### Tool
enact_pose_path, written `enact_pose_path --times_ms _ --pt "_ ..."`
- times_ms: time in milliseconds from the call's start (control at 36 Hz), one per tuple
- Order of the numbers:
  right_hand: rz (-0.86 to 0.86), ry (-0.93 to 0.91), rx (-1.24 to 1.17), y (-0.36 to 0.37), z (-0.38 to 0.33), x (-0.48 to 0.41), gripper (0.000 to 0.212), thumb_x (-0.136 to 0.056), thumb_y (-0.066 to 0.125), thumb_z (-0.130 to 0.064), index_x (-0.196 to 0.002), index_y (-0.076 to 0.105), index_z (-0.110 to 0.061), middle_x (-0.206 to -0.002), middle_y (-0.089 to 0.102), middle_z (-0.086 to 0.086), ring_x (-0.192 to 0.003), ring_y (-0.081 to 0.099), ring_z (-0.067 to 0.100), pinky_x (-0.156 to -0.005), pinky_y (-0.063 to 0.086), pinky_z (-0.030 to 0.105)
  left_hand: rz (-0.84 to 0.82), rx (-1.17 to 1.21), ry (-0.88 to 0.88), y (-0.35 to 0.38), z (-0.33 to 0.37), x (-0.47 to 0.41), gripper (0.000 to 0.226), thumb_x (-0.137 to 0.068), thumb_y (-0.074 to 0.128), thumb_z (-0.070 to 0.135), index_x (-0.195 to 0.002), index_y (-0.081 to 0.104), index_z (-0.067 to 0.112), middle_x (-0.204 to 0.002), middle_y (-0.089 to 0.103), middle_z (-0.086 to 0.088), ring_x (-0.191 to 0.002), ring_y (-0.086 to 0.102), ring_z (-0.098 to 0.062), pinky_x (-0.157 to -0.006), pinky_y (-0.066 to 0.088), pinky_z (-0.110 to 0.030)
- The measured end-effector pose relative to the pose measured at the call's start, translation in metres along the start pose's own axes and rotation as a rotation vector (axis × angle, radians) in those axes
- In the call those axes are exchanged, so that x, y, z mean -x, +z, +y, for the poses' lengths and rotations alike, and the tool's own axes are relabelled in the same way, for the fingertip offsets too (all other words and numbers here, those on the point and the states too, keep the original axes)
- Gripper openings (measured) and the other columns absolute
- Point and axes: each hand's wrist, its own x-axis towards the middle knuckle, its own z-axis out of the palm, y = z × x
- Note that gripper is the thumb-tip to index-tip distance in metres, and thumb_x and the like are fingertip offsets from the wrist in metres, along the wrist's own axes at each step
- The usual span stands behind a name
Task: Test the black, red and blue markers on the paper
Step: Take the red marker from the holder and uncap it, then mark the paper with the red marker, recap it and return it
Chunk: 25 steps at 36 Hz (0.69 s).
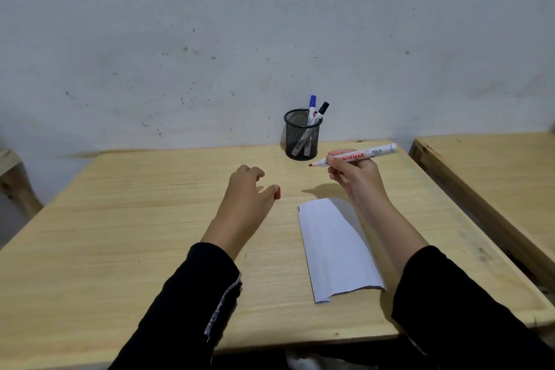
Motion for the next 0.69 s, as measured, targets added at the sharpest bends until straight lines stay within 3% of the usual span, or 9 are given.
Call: enact_pose_path --times_ms 83,194,333,417,500,556,694 --pt "0.006 0.02 -0.041 0.008 0.002 0.0 0.006 -0.085 0.061 -0.003 -0.082 0.063 -0.008 -0.068 0.06 0.004 -0.058 0.057 0.007 -0.057 0.05 0.015 0.027 0.021 0.075 0.003 0.004 0.02 0.034 -0.085 0.063 0.033 -0.112 0.06 0.012 -0.105 0.049 0.003 -0.103 0.05 -0.013 -0.08 0.034 -0.02" --pt "0.025 0.041 -0.04 0.017 0.012 0.0 0.002 -0.086 0.058 -0.001 -0.085 0.06 -0.002 -0.068 0.058 0.008 -0.054 0.056 0.008 -0.055 0.049 0.014 -0.103 0.104 0.092 0.02 0.009 0.049 0.037 -0.083 0.064 0.038 -0.112 0.06 0.015 -0.112 0.049 0.005 -0.102 0.055 -0.005 -0.086 0.04 -0.01" --pt "0.05 0.143 -0.019 0.017 0.034 0.006 0.005 -0.083 0.063 -0.003 -0.087 0.06 -0.002 -0.069 0.057 0.009 -0.058 0.053 0.012 -0.059 0.049 0.018 -0.218 0.034 0.181 0.032 0.009 0.067 0.051 -0.086 0.059 0.043 -0.13 0.052 0.018 -0.123 0.048 0.01 -0.11 0.036 0.002 -0.085 0.028 -0.01" --pt "0.074 0.188 -0.01 0.014 0.043 0.009 0.01 -0.08 0.067 -0.003 -0.086 0.059 -0.005 -0.075 0.06 0.013 -0.059 0.056 0.014 -0.061 0.051 0.022 -0.246 0.035 0.202 0.034 0.009 0.071 0.048 -0.089 0.056 0.041 -0.13 0.054 0.019 -0.124 0.047 0.012 -0.113 0.034 0.002 -0.081 0.028 -0.007" --pt "0.1 0.167 0.055 0.014 0.043 0.013 0.014 -0.081 0.066 -0.006 -0.091 0.057 -0.002 -0.071 0.059 0.009 -0.064 0.056 0.017 -0.059 0.05 0.02 -0.253 0.008 0.203 0.034 0.009 0.074 0.043 -0.09 0.054 0.041 -0.128 0.055 0.021 -0.132 0.045 0.01 -0.124 0.033 -0.003 -0.089 0.027 -0.015" --pt "0.104 0.135 0.184 0.015 0.039 0.017 0.013 -0.082 0.064 -0.007 -0.091 0.056 -0.002 -0.068 0.059 0.005 -0.063 0.058 0.015 -0.054 0.049 0.015 -0.257 -0.016 0.207 0.035 0.008 0.075 0.043 -0.09 0.053 0.042 -0.128 0.055 0.022 -0.135 0.044 0.009 -0.127 0.034 -0.006 -0.091 0.029 -0.017" --pt "0.091 0.078 0.289 0.021 0.037 0.024 0.01 -0.081 0.059 0.001 -0.087 0.051 -0.002 -0.062 0.054 0.004 -0.04 0.054 -0.002 -0.043 0.042 0.009 -0.26 -0.056 0.199 0.037 0.007 0.077 0.043 -0.091 0.05 0.043 -0.129 0.054 0.022 -0.136 0.044 0.007 -0.128 0.034 -0.011 -0.097 0.037 -0.024"
